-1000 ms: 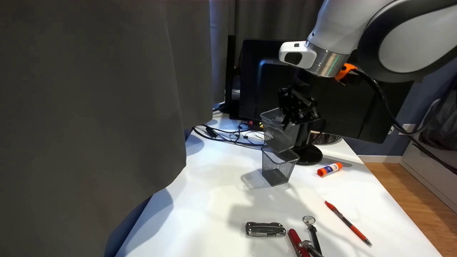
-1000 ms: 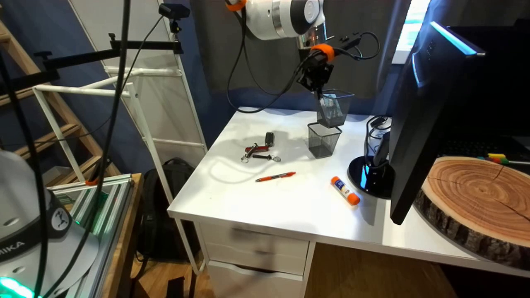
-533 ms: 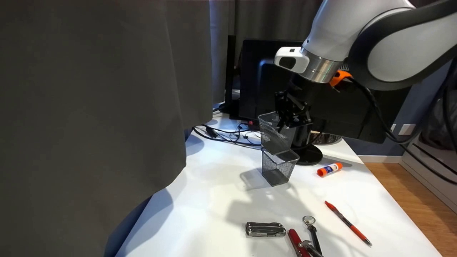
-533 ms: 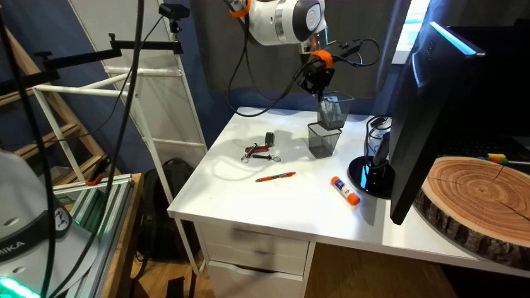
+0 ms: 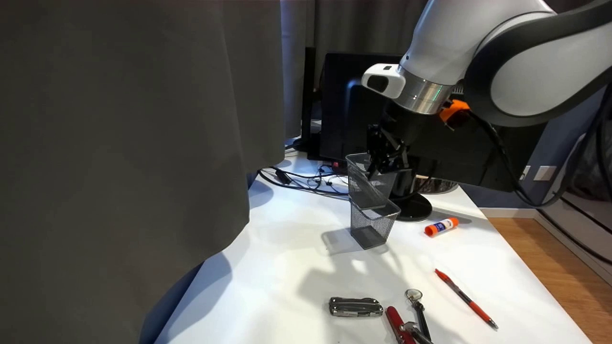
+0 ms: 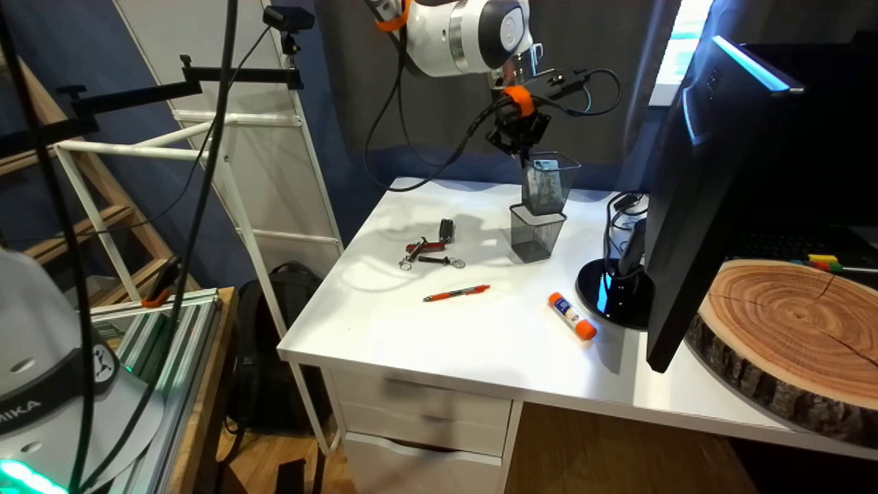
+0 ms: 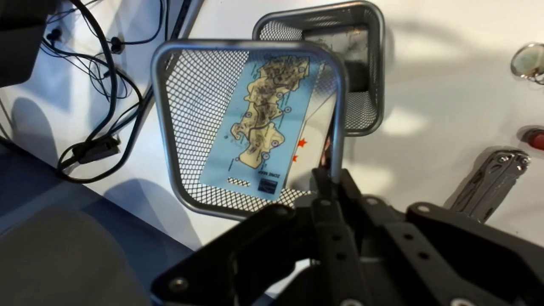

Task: Pick up the desktop pen and pencil basket with a sachet inside and put it inside the empty desktop pen and pencil basket on the desk

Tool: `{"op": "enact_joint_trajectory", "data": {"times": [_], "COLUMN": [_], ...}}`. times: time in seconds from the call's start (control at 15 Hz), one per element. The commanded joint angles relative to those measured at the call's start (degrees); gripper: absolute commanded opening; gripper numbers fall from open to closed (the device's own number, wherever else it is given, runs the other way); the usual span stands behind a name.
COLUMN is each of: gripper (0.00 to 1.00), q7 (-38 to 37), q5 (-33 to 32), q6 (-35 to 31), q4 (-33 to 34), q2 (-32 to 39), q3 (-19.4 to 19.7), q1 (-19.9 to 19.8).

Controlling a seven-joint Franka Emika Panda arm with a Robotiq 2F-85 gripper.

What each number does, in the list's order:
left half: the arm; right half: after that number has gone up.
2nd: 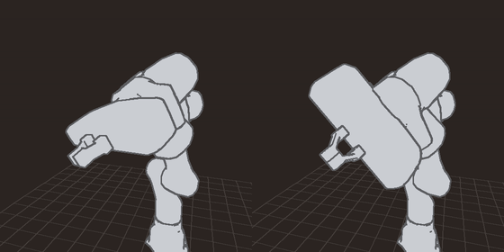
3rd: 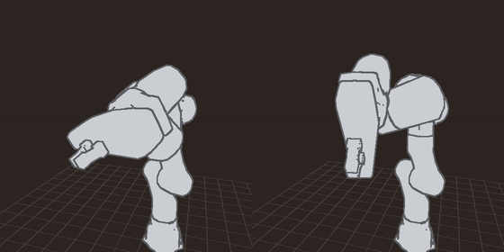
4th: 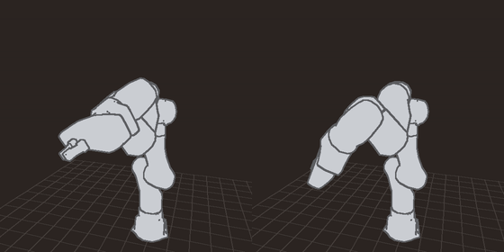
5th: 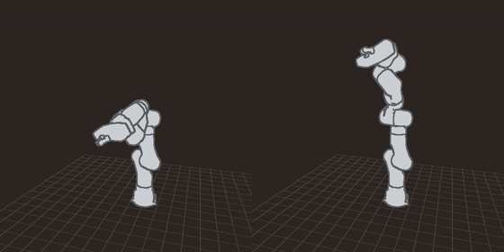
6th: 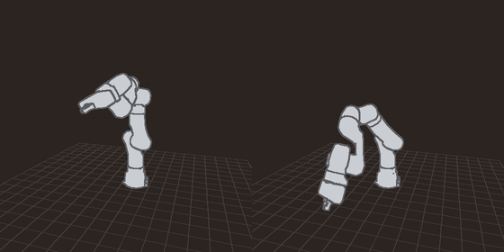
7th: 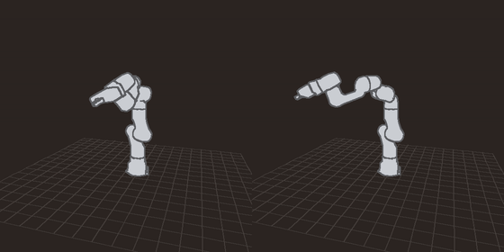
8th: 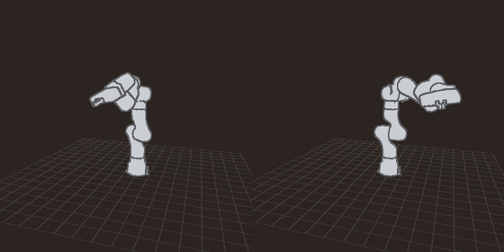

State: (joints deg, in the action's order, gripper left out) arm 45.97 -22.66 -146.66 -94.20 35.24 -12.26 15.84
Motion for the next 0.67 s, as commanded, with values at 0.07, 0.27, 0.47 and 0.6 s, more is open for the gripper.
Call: {"op": "enact_joint_trajectory", "data": {"times": [0.07, 0.27, 0.47, 0.6], "gripper": [0.02, 0.02, 0.02, 0.02], "q7": [-4.4, -5.4, -6.5, -7.8], "q5": [-1.7, -2.8, -3.8, -4.3], "q6": [-0.1, 0.3, 0.4, 1.8], "q4": [-0.7, -1.4, -2.6, -3.0], "q2": [-1.5, -3.0, -4.7, -5.5], "q3": [1.7, 1.7, 1.5, 1.8], "q1": [1.7, 2.5, 3.1, 3.5]}}
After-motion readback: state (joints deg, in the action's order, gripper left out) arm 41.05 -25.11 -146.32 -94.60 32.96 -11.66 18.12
